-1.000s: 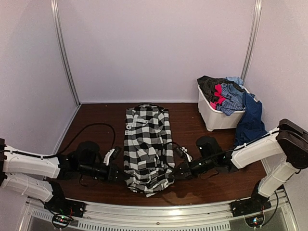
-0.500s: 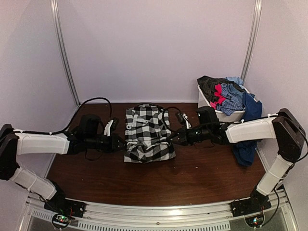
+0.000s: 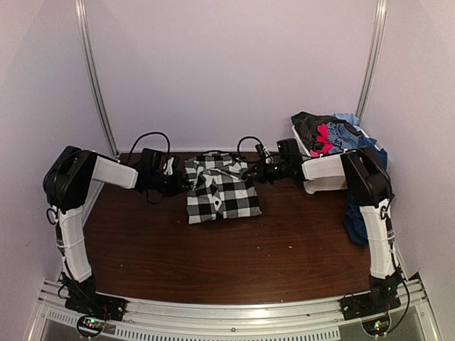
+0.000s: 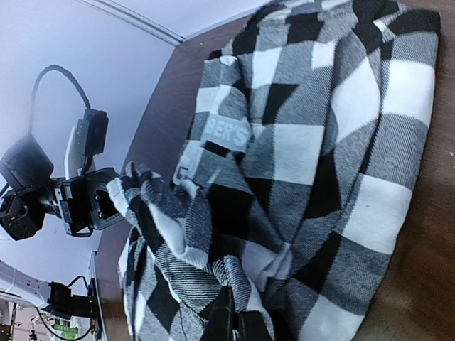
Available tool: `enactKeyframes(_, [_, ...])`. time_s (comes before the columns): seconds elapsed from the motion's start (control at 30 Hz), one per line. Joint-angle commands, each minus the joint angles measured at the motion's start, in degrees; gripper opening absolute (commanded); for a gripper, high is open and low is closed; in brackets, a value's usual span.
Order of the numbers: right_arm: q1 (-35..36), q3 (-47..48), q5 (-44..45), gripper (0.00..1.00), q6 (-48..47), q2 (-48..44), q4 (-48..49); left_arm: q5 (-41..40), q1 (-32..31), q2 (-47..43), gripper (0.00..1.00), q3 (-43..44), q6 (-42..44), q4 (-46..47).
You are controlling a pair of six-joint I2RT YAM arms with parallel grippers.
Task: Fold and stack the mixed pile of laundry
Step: Fold the rectangle-folded shirt at the center of the board.
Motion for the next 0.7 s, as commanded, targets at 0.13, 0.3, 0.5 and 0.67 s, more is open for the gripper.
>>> enactKeyframes(0.13, [-0.8, 6.5, -2.6, 0.0, 0.3, 10.0, 0.1, -0.1, 1.1, 9.7, 0.0, 5.1, 0.9, 1.9])
enactKeyframes(0.3, [-0.1, -0.7, -1.5, 0.0, 0.0, 7.4, 2.3, -0.1, 0.8, 9.2, 0.0, 2.6, 1.4, 1.0])
enactKeyframes(0.5, [2.8, -21.7, -0.3, 0.0, 1.9, -4.9, 10.2, -2.6, -3.7, -1.3, 0.0, -11.4, 3.5, 0.9])
enactKeyframes(0.67, [7.3, -39.7, 1.7, 0.0, 6.5, -17.0, 19.2, -3.2, -7.5, -13.0, 0.0, -24.8, 1.0, 4.0])
